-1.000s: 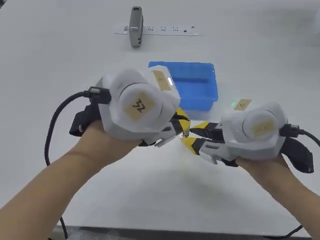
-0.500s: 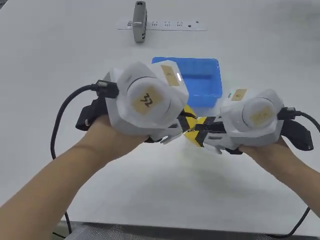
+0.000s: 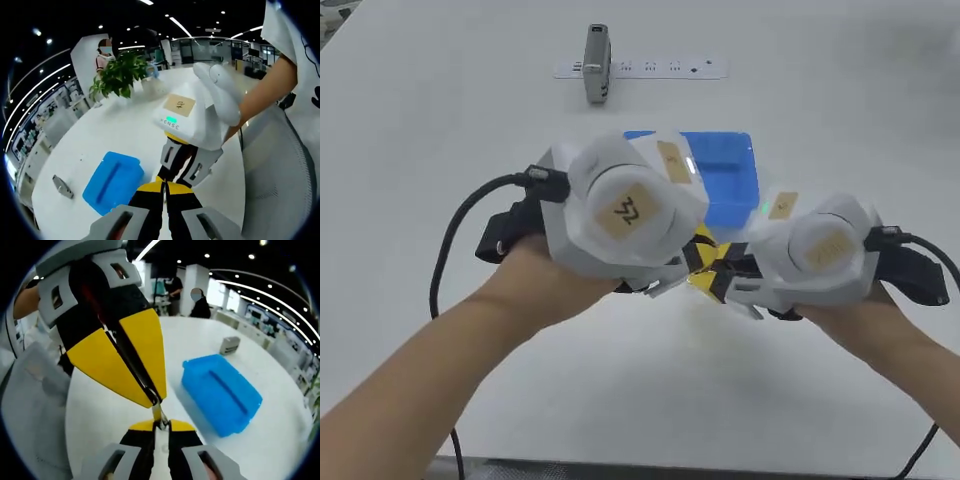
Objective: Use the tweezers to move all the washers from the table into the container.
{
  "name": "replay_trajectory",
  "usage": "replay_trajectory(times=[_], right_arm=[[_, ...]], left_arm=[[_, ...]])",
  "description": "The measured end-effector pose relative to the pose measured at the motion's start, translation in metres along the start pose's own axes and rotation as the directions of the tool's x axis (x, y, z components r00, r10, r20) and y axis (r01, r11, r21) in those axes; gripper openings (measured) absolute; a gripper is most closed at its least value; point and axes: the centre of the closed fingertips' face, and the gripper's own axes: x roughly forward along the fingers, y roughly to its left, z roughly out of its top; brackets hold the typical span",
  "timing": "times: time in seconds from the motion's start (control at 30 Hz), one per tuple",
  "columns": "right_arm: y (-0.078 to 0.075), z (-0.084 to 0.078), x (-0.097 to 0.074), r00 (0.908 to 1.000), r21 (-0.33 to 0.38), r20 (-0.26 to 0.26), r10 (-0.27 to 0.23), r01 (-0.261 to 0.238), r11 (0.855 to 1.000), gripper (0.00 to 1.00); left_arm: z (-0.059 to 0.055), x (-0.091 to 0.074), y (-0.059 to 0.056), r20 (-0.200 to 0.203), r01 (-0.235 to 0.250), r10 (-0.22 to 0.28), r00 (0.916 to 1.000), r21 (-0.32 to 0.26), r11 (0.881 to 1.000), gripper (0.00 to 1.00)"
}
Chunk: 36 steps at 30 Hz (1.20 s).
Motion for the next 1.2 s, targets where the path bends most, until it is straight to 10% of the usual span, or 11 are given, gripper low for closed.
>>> replay_trajectory(times=[0.57, 1.2], right_arm=[[-0.043, 0.041, -0.03, 0.9877, -0.014, 0.071, -0.14, 0.141, 0.99, 0.04], [-0.083, 0.062, -0.014, 0.9747, 0.015, 0.1, -0.2, 0.2, 0.98, 0.04]], left_arm=[[0.045, -0.017, 0.036, 0.093, -0.091, 0.086, 0.992, 0.057, 0.994, 0.0], [0.047, -0.002, 0.083, 0.114, -0.159, 0.152, 0.9817, 0.049, 0.986, 0.0]])
